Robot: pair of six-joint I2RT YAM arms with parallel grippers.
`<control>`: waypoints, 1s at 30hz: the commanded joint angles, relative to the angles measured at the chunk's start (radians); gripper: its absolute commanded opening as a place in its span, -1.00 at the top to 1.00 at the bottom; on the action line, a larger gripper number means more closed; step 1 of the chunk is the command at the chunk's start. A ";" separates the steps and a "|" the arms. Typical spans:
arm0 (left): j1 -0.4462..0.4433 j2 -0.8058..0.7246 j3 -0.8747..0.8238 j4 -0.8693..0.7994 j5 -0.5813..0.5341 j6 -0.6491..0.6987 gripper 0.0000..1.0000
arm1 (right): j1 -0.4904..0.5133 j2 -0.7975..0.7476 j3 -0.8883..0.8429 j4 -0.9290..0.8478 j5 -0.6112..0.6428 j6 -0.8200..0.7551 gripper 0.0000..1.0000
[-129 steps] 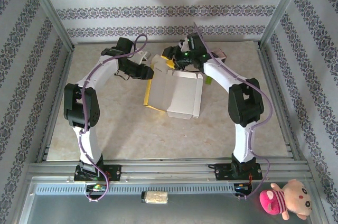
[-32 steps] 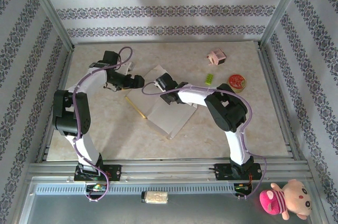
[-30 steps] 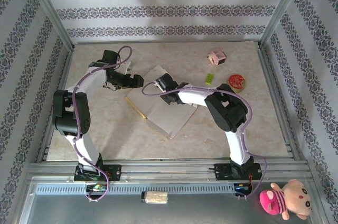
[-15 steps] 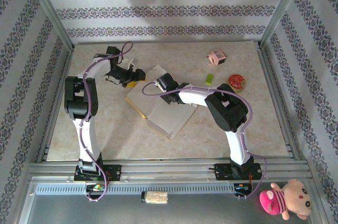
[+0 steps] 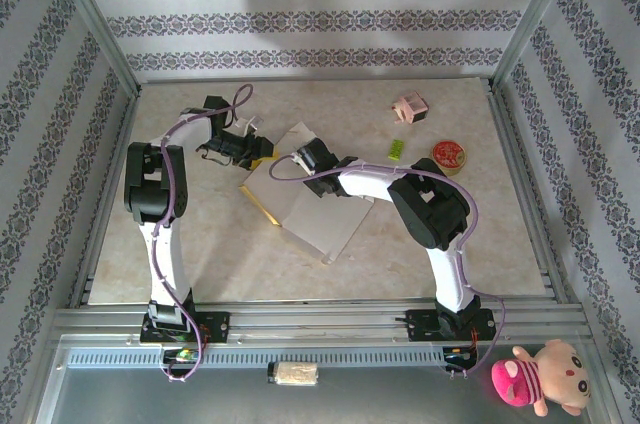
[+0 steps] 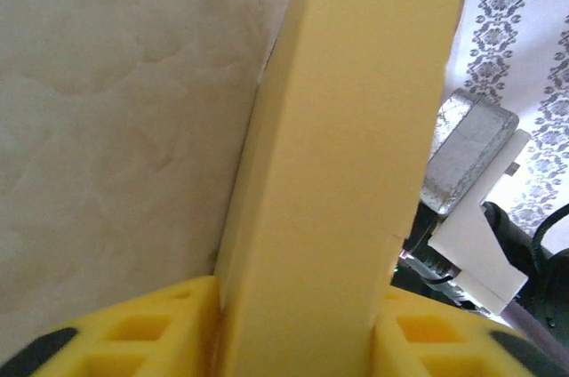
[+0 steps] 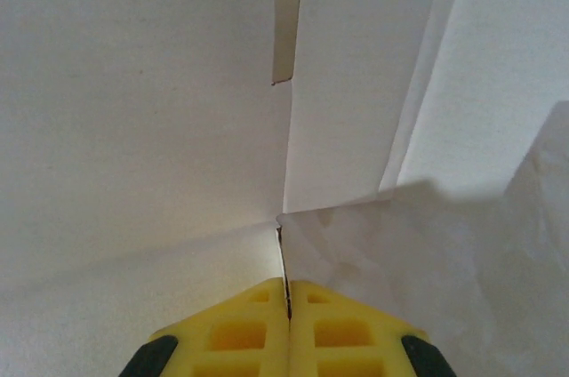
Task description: Fold the paper box
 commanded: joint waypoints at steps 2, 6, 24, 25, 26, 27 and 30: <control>0.010 -0.017 -0.015 0.058 0.056 -0.030 0.40 | -0.004 0.005 0.019 -0.025 -0.013 0.005 0.88; 0.010 -0.029 -0.015 0.045 0.019 -0.010 0.44 | -0.003 -0.007 0.020 -0.022 -0.024 0.033 0.80; -0.053 -0.133 0.072 -0.110 -0.330 0.306 0.81 | -0.198 -0.316 -0.032 -0.025 -0.437 0.202 -0.83; -0.062 -0.137 0.081 -0.120 -0.344 0.333 0.83 | -0.234 -0.311 -0.021 -0.025 -0.473 0.193 -0.91; -0.071 -0.143 0.086 -0.121 -0.366 0.355 0.84 | -0.258 -0.299 -0.006 -0.029 -0.500 0.183 -0.94; -0.085 -0.151 0.087 -0.121 -0.395 0.378 0.86 | -0.284 -0.279 0.019 -0.039 -0.531 0.170 -0.96; -0.125 -0.171 0.094 -0.130 -0.470 0.447 0.88 | -0.350 -0.195 0.122 -0.095 -0.672 0.117 -0.92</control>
